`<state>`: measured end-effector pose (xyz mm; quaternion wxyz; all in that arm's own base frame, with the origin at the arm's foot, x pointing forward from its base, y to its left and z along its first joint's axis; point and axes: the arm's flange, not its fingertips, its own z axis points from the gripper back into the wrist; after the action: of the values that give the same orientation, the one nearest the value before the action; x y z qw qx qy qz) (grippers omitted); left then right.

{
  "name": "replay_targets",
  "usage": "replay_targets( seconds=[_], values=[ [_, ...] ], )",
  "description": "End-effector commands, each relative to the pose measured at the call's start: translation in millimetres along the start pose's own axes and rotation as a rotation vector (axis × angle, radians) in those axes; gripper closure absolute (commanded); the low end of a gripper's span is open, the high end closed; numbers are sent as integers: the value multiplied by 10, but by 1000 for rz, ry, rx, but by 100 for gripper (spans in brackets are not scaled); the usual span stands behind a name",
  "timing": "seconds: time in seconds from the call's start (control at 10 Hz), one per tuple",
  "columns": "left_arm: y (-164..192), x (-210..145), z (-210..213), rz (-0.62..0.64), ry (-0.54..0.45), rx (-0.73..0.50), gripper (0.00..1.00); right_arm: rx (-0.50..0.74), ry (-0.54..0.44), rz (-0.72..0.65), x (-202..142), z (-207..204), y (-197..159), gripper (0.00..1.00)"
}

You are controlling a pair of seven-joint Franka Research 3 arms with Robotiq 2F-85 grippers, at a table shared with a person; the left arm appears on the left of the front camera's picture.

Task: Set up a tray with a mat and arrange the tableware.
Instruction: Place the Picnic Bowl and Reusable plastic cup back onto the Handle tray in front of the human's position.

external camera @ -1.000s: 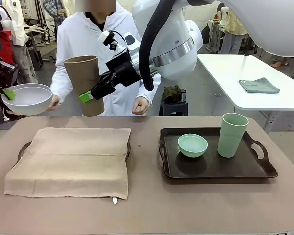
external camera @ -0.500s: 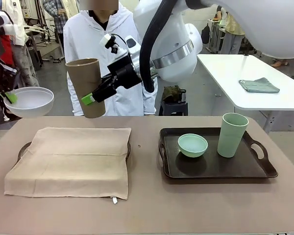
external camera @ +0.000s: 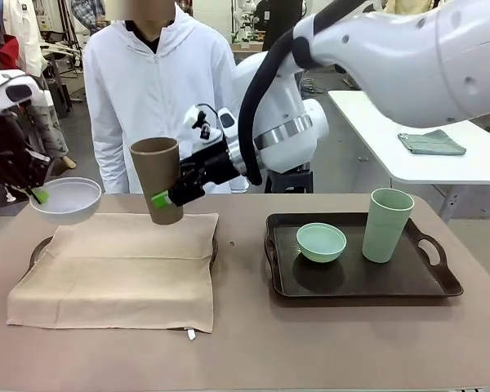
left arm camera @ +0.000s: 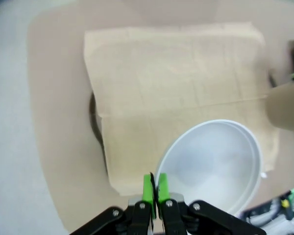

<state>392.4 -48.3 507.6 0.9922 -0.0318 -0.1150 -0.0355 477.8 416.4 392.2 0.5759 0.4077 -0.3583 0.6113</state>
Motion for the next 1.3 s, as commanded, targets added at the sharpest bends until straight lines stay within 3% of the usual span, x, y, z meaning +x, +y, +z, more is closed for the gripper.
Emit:
replay_targets(
  seconds=[0.0,0.3,0.4,0.5,0.8,1.2],
  values=[
    [76,78,-325,-7,4,-33,96,17,-52,45,-201,-150,-17,17],
    [96,179,-566,13,0,-57,96,10,-34,31,-397,-279,-20,17],
    [100,102,-494,13,18,-14,96,-43,-8,11,-226,-160,74,17],
    [100,102,-494,13,18,-14,96,36,-1,27,-429,-269,-15,17],
    [102,131,-547,18,16,-21,96,26,3,27,-383,-256,-10,17],
    [160,339,-1003,-48,-12,-80,96,-37,-50,112,-733,-387,-209,17]
  ],
)
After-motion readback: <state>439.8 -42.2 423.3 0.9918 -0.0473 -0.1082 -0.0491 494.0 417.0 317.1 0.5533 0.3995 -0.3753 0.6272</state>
